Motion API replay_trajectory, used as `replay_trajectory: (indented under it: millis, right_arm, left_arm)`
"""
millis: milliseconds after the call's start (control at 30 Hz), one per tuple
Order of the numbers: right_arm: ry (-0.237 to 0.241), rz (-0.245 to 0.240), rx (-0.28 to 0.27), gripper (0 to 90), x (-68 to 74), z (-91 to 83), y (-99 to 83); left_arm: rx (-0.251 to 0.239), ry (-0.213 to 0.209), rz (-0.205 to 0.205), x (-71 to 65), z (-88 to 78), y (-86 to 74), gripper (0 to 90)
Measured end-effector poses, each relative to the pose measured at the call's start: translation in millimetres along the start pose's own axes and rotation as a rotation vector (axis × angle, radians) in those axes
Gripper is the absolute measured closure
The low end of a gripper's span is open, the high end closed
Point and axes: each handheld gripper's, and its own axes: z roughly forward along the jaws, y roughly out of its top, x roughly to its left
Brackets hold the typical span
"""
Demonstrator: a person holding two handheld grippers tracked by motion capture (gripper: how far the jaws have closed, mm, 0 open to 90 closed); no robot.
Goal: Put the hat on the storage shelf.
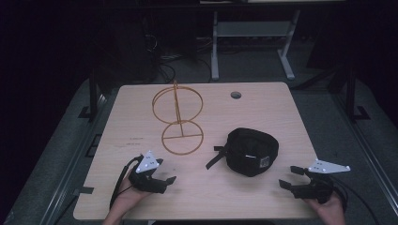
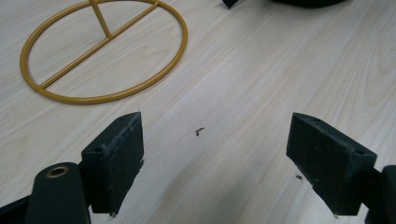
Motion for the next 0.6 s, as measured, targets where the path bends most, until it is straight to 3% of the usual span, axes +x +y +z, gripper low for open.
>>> replay_trajectory:
  millis: [33, 233, 333, 600]
  right_arm:
    - [0.001, -0.001, 0.0, 17.9, 0.1, 0.2, 0.0]
    - [0.001, -0.005, 0.0, 17.7, 2.0, 0.5, 0.9]
    - [-0.001, -0.008, -0.002, 17.6, 3.7, 0.4, 1.0]
    - [-0.003, -0.002, -0.016, 17.6, 5.8, -1.4, 2.4]
  left_arm:
    - [-0.013, -0.011, -0.017, -1.1, 0.1, 0.7, 18.7]
    - [-0.015, -0.031, -0.01, -6.0, -1.7, 5.2, 18.8]
    - [-0.041, -0.048, -0.025, -10.5, -1.9, 8.8, 18.8]
    - [-0.066, -0.093, 0.01, -20.9, -2.4, 30.4, 18.7]
